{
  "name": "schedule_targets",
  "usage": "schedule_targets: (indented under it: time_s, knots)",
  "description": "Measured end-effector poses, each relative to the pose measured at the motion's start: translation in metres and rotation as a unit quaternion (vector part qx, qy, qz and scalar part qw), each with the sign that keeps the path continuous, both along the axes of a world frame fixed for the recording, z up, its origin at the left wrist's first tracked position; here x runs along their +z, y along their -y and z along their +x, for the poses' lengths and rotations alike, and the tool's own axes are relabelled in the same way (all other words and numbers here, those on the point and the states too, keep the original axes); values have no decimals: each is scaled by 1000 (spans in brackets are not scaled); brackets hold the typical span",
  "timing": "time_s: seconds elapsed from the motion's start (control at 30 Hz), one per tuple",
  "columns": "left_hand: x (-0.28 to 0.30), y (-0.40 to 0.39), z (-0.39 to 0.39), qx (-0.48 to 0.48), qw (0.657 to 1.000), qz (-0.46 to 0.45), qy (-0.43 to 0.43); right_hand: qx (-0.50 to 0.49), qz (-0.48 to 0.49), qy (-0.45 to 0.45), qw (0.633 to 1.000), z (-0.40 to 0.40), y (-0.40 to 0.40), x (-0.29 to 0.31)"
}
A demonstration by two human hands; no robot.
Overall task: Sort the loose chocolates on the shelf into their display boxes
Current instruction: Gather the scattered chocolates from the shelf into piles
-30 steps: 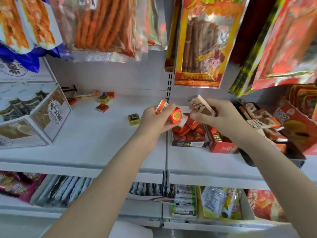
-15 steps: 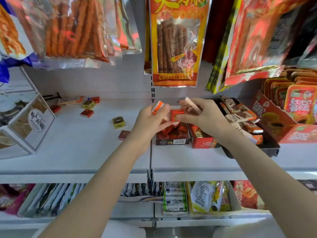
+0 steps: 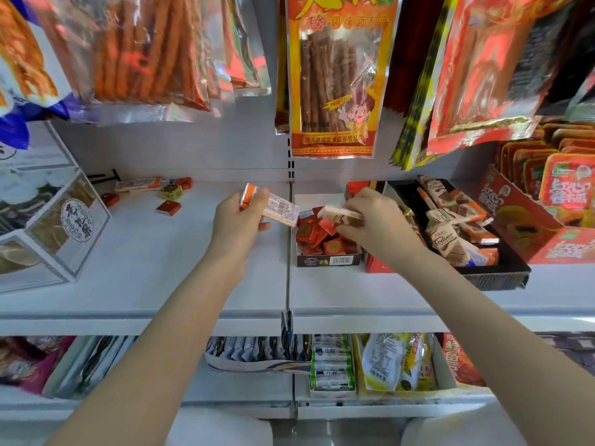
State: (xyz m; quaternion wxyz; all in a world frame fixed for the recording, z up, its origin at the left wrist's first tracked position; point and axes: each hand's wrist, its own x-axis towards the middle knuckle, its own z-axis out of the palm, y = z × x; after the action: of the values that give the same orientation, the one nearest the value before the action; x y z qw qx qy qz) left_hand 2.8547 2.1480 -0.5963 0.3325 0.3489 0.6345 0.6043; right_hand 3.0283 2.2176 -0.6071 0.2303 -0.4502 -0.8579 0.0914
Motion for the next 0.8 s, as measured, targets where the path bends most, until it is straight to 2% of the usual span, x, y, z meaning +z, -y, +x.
schedule_targets:
  time_s: [0.07, 0.17, 0.3, 0.37, 0.43, 0.47, 0.53, 0.63, 0.7, 0.8]
  knots:
    - [1, 0, 1, -23, 999, -1, 40, -31, -18, -72, 997, 5, 1, 9]
    - [2, -3, 11, -92, 993, -8, 77, 16, -188, -206, 960, 17, 9, 23]
    - [6, -9, 39, -184, 979, -8, 89, 4, -248, -253, 935, 38, 14, 24]
    - [9, -13, 56, -211, 975, -12, 67, -13, -284, -317, 905, 54, 13, 26]
    - [9, -18, 73, -244, 969, -11, 29, -21, -282, -313, 907, 72, 14, 29]
    - [7, -22, 81, -257, 966, -6, -6, -33, -256, -284, 923, 82, 13, 29]
    - [2, -29, 96, -255, 953, 23, -162, -78, -164, -247, 952, 102, 7, 28]
    - [-10, -36, 109, -201, 889, 60, -407, -195, 21, -206, 959, 133, -5, 27]
    - [-20, -37, 114, -199, 847, 71, -488, -253, 104, -152, 950, 145, -10, 22]
    - [-30, -37, 116, -231, 806, 62, -542, -227, 131, -24, 965, 145, -20, 5]
